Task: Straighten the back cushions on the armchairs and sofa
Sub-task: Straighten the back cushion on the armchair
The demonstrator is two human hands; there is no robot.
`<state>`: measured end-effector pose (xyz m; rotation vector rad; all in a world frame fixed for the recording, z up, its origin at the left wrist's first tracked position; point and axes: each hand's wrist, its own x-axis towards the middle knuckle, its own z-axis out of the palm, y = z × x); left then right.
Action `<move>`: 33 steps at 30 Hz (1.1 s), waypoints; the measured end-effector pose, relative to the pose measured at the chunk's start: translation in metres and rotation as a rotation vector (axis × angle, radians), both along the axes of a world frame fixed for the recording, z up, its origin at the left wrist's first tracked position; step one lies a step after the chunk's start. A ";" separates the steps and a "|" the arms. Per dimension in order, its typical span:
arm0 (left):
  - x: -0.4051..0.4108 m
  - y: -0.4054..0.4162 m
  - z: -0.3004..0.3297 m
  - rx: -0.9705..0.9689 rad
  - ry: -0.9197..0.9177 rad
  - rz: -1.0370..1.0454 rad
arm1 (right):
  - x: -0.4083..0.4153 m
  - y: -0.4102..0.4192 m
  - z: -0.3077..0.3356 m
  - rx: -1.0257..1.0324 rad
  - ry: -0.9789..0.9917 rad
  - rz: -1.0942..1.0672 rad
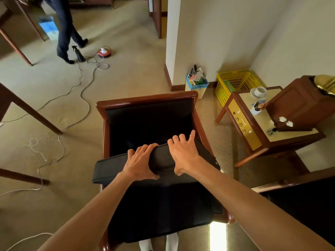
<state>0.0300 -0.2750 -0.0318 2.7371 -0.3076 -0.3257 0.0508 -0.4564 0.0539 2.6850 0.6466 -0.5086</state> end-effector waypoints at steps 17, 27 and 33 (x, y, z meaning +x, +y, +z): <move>0.018 0.122 -0.038 0.036 0.125 0.004 | 0.036 0.058 -0.032 0.133 0.038 0.068; 0.094 0.121 0.015 0.066 -0.011 -0.052 | 0.107 0.023 -0.016 0.235 0.067 0.040; 0.128 0.098 0.000 0.140 0.009 -0.009 | 0.156 -0.001 -0.054 0.250 0.053 0.081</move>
